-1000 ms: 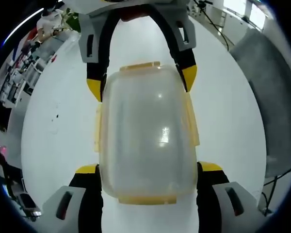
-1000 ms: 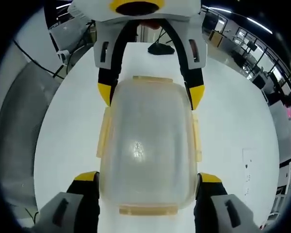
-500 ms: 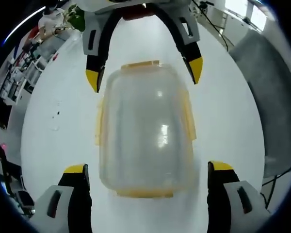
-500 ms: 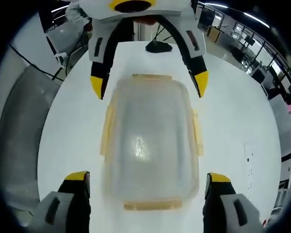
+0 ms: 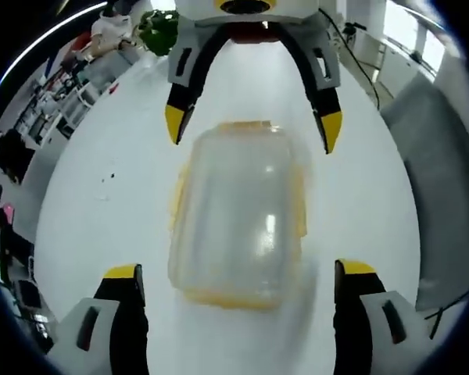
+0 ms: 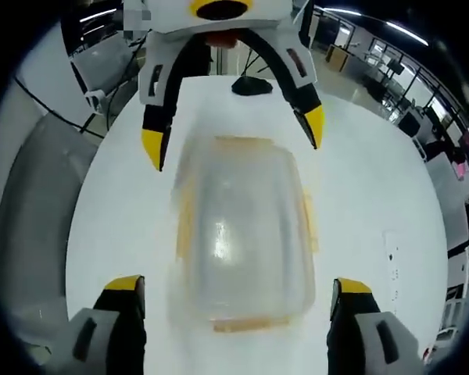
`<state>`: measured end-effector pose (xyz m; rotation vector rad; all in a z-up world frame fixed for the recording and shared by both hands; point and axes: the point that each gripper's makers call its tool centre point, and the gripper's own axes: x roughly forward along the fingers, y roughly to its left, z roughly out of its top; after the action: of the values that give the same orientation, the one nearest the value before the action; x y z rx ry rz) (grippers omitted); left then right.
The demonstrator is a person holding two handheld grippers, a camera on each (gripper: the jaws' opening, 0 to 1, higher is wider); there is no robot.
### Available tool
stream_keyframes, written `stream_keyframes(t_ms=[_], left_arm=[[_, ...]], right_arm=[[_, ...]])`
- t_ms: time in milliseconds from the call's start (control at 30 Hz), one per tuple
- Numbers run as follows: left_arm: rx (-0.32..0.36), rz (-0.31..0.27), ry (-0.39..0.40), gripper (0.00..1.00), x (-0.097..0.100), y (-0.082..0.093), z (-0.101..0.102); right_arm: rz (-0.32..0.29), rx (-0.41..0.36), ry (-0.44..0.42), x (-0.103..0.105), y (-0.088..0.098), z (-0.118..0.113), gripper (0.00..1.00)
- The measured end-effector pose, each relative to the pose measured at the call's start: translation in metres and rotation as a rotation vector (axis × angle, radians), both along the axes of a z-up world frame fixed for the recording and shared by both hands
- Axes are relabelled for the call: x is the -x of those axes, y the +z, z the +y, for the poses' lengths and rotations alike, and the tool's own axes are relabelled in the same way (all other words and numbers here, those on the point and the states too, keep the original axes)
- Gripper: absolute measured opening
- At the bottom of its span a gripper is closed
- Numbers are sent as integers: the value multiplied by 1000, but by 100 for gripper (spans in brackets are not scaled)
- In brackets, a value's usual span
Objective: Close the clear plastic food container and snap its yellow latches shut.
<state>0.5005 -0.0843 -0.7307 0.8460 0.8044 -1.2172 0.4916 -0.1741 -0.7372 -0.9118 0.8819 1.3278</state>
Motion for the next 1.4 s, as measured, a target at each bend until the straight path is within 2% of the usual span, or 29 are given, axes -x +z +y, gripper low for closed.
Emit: stream_keyframes(t_ms=[133, 267, 333, 467, 600, 633, 700, 833, 933, 967, 1100, 1400], left_arm=[[25, -5, 22, 99, 5, 7, 4], [82, -9, 55, 99, 9, 17, 5], [105, -22, 73, 99, 10, 22, 8], [209, -31, 134, 97, 15, 36, 3], [218, -39, 145, 97, 26, 42, 8], [240, -48, 156, 97, 28, 46, 8], [274, -29, 171, 94, 34, 52, 7], [303, -50, 185, 97, 44, 60, 12], [323, -56, 212, 99, 52, 65, 18], [333, -52, 227, 99, 54, 67, 19], [400, -72, 290, 99, 61, 81, 26], [439, -119, 343, 99, 97, 97, 44]], right_arm=[[-7, -27, -25, 2, 7, 1, 99], [-9, -99, -77, 5, 20, 0, 99], [12, -141, -126, 7, 25, -1, 99], [-3, -168, -151, 9, 33, -7, 99], [-7, -203, -183, 16, 42, -14, 99], [-8, -211, -187, 18, 44, -15, 99], [-4, -216, -202, 23, 47, -20, 99], [-13, -281, -244, 33, 60, -24, 99], [-23, -299, -261, 43, 66, -29, 99], [-43, -313, -264, 45, 70, -31, 99], [-55, -355, -286, 58, 79, -34, 99], [-91, -450, -356, 92, 98, -48, 99]])
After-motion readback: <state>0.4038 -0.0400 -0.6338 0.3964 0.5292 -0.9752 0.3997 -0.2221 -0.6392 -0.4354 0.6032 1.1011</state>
